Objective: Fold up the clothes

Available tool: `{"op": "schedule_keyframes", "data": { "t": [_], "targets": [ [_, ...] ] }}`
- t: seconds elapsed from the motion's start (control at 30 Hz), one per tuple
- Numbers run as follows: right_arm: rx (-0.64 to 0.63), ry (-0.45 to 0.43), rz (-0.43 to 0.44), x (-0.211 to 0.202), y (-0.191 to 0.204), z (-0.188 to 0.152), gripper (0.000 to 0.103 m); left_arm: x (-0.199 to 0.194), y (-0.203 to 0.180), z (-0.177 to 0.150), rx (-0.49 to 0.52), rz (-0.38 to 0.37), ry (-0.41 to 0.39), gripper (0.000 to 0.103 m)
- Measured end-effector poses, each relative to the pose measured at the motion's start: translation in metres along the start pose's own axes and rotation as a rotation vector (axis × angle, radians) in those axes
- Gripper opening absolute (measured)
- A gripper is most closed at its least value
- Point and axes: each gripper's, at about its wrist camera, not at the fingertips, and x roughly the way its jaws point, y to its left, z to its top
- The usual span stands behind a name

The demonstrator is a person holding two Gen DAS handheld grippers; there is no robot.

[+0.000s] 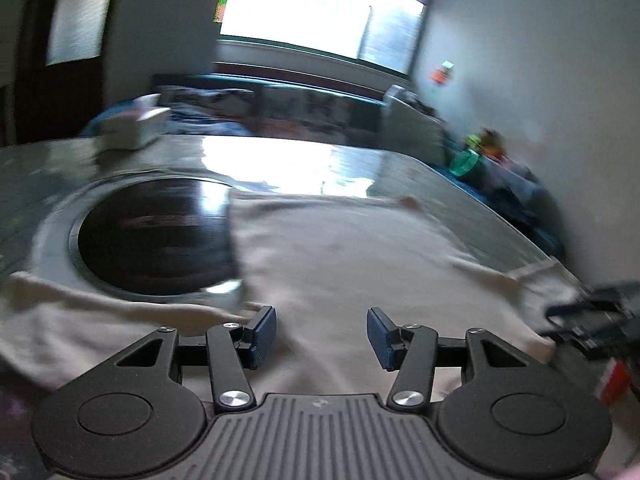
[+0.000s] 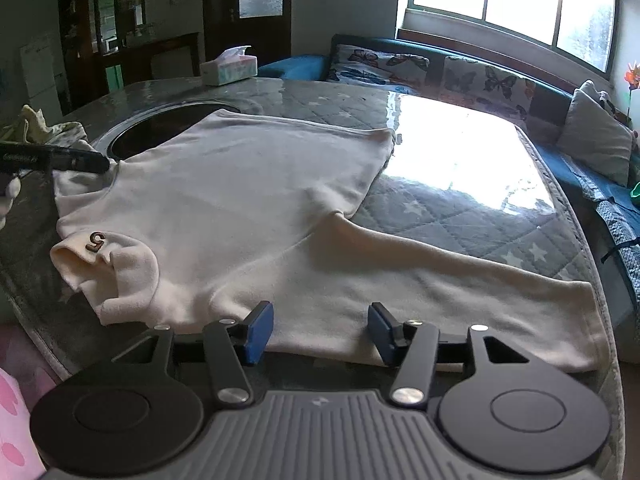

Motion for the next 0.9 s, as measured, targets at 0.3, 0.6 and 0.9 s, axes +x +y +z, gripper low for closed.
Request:
{"op": "schedule_keyframes", "data": {
  "t": [0.3,0.6,0.9],
  "targets": [
    [0.001,0.012,-0.004,0.002,0.000,0.001,0.058,0.005,0.049,-0.002,-0.092,0.093,-0.026,0.039],
    [0.002,0.017,-0.006,0.005,0.001,0.003,0.061,0.012,0.054,-0.007,-0.049,0.270,-0.024,0.032],
    [0.003,0.016,-0.007,0.006,0.000,0.003,0.062,0.003,0.088,0.003,-0.158,0.342,-0.039,0.030]
  ]
}}
